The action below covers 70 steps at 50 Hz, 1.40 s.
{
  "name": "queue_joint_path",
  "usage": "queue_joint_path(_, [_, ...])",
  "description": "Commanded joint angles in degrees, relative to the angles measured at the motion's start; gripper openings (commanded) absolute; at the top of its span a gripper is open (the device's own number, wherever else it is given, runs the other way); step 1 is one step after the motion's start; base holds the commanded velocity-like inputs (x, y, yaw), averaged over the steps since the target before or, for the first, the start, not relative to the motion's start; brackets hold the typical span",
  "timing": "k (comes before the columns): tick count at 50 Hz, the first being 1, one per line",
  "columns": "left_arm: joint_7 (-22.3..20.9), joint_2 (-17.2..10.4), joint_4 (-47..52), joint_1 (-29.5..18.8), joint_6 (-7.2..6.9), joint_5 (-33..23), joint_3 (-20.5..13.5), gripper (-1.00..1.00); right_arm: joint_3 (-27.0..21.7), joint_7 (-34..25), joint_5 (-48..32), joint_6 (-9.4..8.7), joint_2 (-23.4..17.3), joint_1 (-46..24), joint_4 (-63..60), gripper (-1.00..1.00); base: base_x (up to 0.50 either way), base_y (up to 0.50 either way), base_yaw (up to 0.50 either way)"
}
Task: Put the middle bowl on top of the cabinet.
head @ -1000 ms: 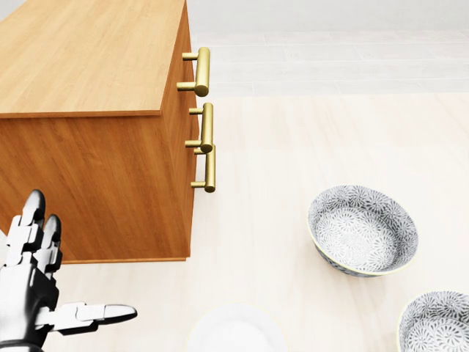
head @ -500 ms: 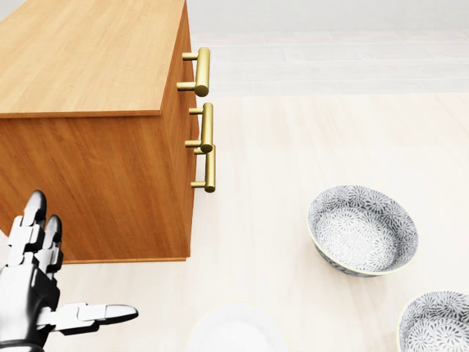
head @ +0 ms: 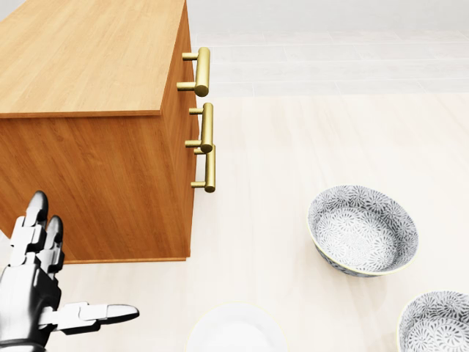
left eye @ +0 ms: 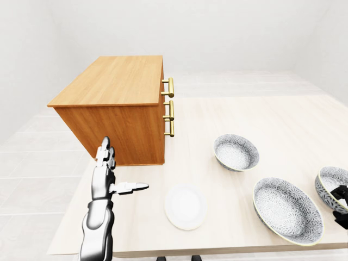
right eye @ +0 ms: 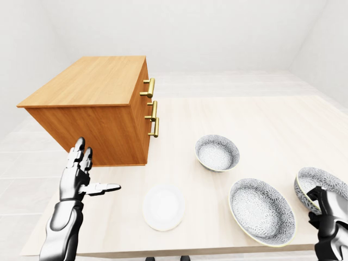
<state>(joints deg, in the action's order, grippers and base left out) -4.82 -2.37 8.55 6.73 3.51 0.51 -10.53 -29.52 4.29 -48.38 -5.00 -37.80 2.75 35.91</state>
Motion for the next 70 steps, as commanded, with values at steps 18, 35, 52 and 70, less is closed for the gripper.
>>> queue_joint_path(18, [0.04, -0.19, -0.25, -0.12, 0.14, 0.17, -0.05, 1.00, -3.39, -3.59, -2.22, 0.00, 0.75, 1.92, -6.43, -0.91, 0.00, 0.00, 0.00])
queue_joint_path(35, [-0.30, -0.19, 2.29, 0.45, -1.39, 0.97, -0.68, 1.00, -7.67, -9.74, -5.70, 0.00, 1.65, 2.94, -14.77, -1.00, 0.00, 0.00, 0.00])
queue_joint_path(52, [-0.22, -0.14, 0.62, 0.03, -0.36, 0.54, -0.48, 1.00, -9.94, -13.34, -7.99, 0.00, 2.55, 0.25, -21.62, -1.00, 0.00, 0.00, 0.00])
queue_joint_path(70, [-0.57, -0.43, -1.12, -0.37, 0.62, 0.98, -0.75, 1.00, -7.42, -18.57, -12.34, 0.00, 4.18, -5.02, -32.73, -1.00, 0.00, 0.00, 0.00])
